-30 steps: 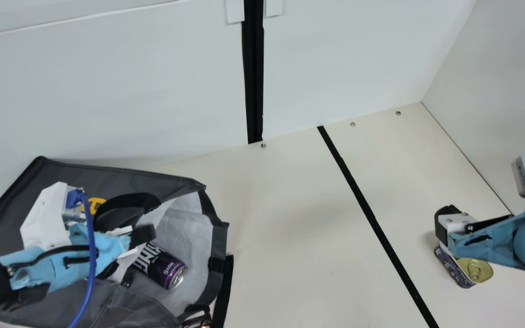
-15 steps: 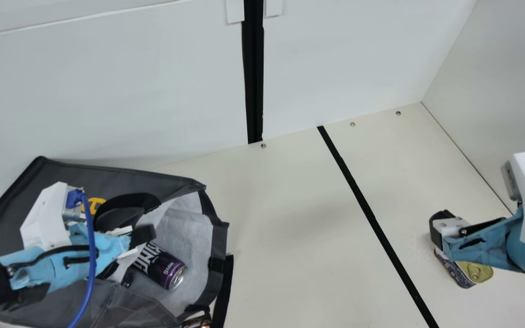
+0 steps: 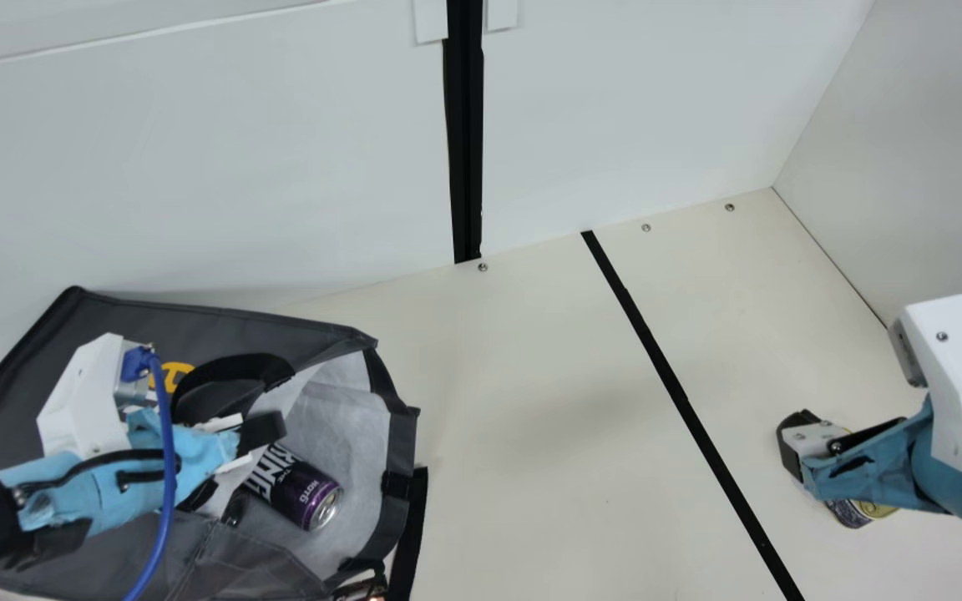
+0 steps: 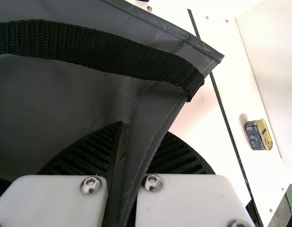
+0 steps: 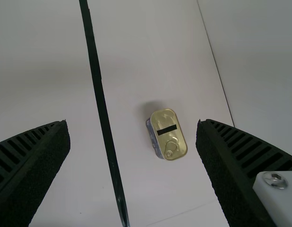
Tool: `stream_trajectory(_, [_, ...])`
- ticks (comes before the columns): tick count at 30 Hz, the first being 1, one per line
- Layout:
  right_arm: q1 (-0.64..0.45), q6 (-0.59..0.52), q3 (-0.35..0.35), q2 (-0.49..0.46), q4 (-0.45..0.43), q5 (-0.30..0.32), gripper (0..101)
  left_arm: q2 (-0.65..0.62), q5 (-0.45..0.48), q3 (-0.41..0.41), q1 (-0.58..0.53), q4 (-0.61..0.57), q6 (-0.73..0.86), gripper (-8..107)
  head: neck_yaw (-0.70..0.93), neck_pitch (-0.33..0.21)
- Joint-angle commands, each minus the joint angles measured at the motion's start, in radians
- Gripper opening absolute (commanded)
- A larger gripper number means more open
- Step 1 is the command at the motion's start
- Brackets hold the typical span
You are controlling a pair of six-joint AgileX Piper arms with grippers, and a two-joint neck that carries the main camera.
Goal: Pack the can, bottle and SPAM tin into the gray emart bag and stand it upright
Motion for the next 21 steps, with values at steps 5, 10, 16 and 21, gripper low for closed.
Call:
stream_trajectory(5, [-0.035, -0.045, 0.026, 0.000, 0.010, 0.000, 95, 0.000, 0.000, 0.000, 0.000, 0.000, 0.000, -8, -0.001, -0.023])
stream_trajectory(10, [-0.073, -0.091, 0.042, 0.006, 0.026, 0.000, 95, 0.000, 0.000, 0.000, 0.000, 0.000, 0.000, -8, -0.001, -0.023])
stream_trajectory(16, [-0.126, -0.157, 0.065, 0.016, 0.052, 0.000, 95, 0.000, 0.000, 0.000, 0.000, 0.000, 0.000, -8, -0.001, -0.023])
stream_trajectory(21, [-0.178, -0.215, 0.080, 0.027, 0.080, 0.000, 95, 0.000, 0.000, 0.000, 0.000, 0.000, 0.000, -8, -0.001, -0.023])
